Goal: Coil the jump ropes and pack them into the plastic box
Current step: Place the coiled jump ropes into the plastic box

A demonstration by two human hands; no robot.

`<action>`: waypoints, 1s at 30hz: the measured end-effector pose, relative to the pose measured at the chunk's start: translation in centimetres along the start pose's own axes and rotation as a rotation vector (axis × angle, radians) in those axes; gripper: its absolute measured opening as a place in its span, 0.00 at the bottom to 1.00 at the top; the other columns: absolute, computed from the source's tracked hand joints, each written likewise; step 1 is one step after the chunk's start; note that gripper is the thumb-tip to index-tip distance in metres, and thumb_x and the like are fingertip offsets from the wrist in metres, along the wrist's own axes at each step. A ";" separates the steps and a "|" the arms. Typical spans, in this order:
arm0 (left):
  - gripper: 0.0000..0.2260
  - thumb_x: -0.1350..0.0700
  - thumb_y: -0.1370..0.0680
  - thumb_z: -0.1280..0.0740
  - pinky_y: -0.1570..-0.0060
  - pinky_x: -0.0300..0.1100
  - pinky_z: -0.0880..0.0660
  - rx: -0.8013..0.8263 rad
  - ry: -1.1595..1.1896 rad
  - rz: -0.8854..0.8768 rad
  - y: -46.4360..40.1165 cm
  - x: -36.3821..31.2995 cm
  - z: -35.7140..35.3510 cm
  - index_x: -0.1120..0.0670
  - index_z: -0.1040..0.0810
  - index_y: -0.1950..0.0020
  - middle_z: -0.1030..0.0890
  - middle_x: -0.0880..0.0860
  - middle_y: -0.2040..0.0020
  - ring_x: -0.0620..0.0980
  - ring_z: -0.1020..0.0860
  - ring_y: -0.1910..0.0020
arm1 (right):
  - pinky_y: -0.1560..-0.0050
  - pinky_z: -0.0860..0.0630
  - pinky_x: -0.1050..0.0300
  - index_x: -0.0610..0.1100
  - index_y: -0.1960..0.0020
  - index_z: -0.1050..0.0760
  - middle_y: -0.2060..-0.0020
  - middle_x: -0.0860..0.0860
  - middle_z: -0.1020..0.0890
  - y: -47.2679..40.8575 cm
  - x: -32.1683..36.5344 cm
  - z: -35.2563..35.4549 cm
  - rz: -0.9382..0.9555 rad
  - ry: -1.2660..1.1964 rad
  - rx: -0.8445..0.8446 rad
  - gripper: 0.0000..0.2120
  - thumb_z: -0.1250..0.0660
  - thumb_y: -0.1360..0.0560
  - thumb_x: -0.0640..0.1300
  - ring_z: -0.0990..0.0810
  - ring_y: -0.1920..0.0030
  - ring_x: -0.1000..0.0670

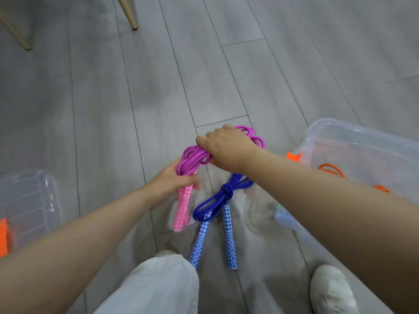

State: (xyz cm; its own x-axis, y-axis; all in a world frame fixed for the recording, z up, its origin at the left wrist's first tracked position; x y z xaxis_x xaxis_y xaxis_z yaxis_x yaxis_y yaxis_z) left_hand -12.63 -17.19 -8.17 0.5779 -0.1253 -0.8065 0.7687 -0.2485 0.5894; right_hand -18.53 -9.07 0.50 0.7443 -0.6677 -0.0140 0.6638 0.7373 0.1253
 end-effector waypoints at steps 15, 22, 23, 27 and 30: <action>0.13 0.58 0.26 0.29 0.60 0.47 0.20 0.601 -1.155 0.103 1.5 -13.9 -19.7 0.57 0.28 0.45 0.19 0.55 0.59 0.55 0.18 0.62 | 0.52 0.31 0.50 0.45 0.45 0.30 0.55 0.46 0.20 23.9 -12.8 4.7 -0.153 -0.042 0.067 0.15 0.35 0.25 0.54 0.21 0.53 0.42; 0.29 0.49 0.26 0.27 0.59 0.35 0.40 0.587 -1.624 -0.309 -0.1 -16.1 -34.3 0.56 0.34 0.30 0.26 0.56 0.38 0.53 0.27 0.43 | 0.62 0.31 0.51 0.49 0.50 0.31 0.62 0.47 0.20 36.8 -18.6 -0.1 -0.536 -0.284 0.047 0.26 0.42 0.30 0.71 0.22 0.59 0.41; 0.29 0.50 0.26 0.27 0.55 0.36 0.37 0.608 -1.606 -0.312 -0.4 -15.3 -35.7 0.56 0.35 0.30 0.27 0.56 0.35 0.54 0.27 0.40 | 0.62 0.31 0.52 0.49 0.51 0.31 0.63 0.48 0.21 38.4 -19.2 -1.0 -0.576 -0.306 0.051 0.26 0.45 0.31 0.72 0.22 0.59 0.41; 0.29 0.55 0.26 0.29 0.46 0.42 0.30 0.699 -1.647 -0.296 -1.1 -10.6 -40.2 0.55 0.37 0.28 0.26 0.55 0.36 0.55 0.26 0.41 | 0.60 0.32 0.54 0.50 0.49 0.30 0.62 0.54 0.26 42.7 -19.8 -5.3 -0.625 -0.398 0.147 0.13 0.37 0.25 0.59 0.22 0.57 0.45; 0.22 0.57 0.23 0.34 0.48 0.45 0.29 0.674 -1.803 -0.281 -2.2 -6.8 -41.4 0.58 0.34 0.31 0.25 0.59 0.38 0.58 0.25 0.41 | 0.56 0.32 0.56 0.51 0.46 0.28 0.56 0.54 0.23 43.3 -18.9 -8.2 -0.603 -0.456 0.224 0.12 0.36 0.25 0.56 0.23 0.54 0.48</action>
State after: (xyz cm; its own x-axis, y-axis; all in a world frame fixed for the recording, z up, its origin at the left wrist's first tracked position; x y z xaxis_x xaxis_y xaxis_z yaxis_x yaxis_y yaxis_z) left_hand -6.88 23.98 -1.99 -0.7750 -0.5953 -0.2121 0.3066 -0.6476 0.6976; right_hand -3.25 36.26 -1.99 0.1247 -0.9578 0.2588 0.8767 0.2285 0.4232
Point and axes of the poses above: each hand's wrist, its own y-axis away from the middle knuckle, its own z-axis out of the back of the hand, x = y × z, the point moved 10 cm from there along -y, towards the middle knuckle
